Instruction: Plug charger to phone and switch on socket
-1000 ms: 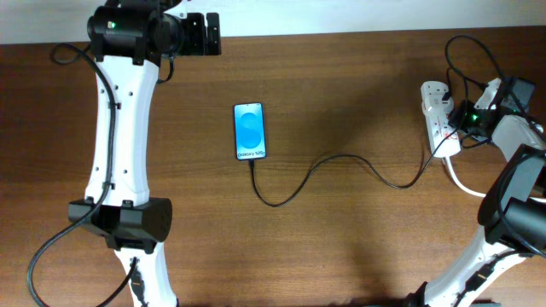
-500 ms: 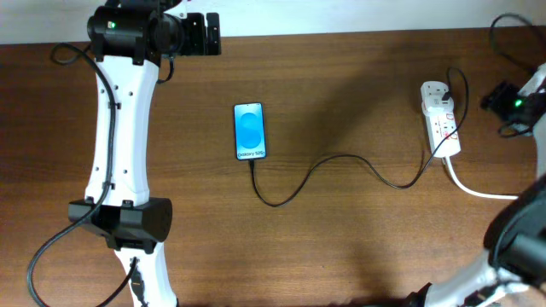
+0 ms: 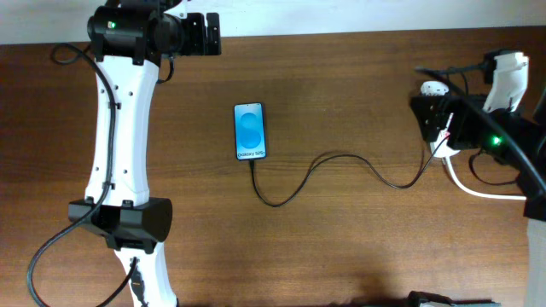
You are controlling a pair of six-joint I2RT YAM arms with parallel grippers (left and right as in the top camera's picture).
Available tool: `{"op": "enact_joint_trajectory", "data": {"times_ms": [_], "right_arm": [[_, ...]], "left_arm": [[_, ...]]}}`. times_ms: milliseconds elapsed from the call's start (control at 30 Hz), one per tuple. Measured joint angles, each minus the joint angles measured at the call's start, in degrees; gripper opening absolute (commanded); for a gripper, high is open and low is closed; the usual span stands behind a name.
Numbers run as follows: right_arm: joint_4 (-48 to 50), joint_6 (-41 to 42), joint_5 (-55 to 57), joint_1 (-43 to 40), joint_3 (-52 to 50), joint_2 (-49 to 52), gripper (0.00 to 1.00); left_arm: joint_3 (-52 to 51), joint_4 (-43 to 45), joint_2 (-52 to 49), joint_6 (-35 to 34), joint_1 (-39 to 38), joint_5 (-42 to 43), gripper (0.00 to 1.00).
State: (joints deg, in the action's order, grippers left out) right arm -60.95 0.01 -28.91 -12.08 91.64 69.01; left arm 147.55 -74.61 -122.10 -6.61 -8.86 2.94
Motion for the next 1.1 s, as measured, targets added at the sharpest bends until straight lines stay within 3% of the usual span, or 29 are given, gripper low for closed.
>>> {"op": "enact_joint_trajectory", "data": {"times_ms": [367,467,633,767,933,1100], "right_arm": [[-2.7,-0.8,0.9,1.5,0.0,0.4,0.98],[4.5,-1.8,7.6,7.7,-1.7,-0.9,0.98],[35.4,-2.4,19.0,13.3,-29.5,-20.0,0.99],[51.5,-2.6,21.2,13.9,-55.6,-38.3,0.99],[56.9,-2.8,22.4,14.2,-71.9,-56.8,0.99],[60.2,-2.8,24.4,14.2,-79.1,-63.0,0.98]], "left_arm": [[0.0,0.0,0.0,0.0,0.0,0.0,1.0],[0.0,0.0,0.0,0.0,0.0,0.0,0.99],[0.0,0.0,0.0,0.0,0.0,0.0,0.99],[0.0,-0.1,0.0,0.0,0.0,0.0,0.99],[0.0,0.0,0.0,0.0,0.0,0.0,1.0],[0.0,0.0,0.0,0.0,0.0,0.0,0.99]]}}
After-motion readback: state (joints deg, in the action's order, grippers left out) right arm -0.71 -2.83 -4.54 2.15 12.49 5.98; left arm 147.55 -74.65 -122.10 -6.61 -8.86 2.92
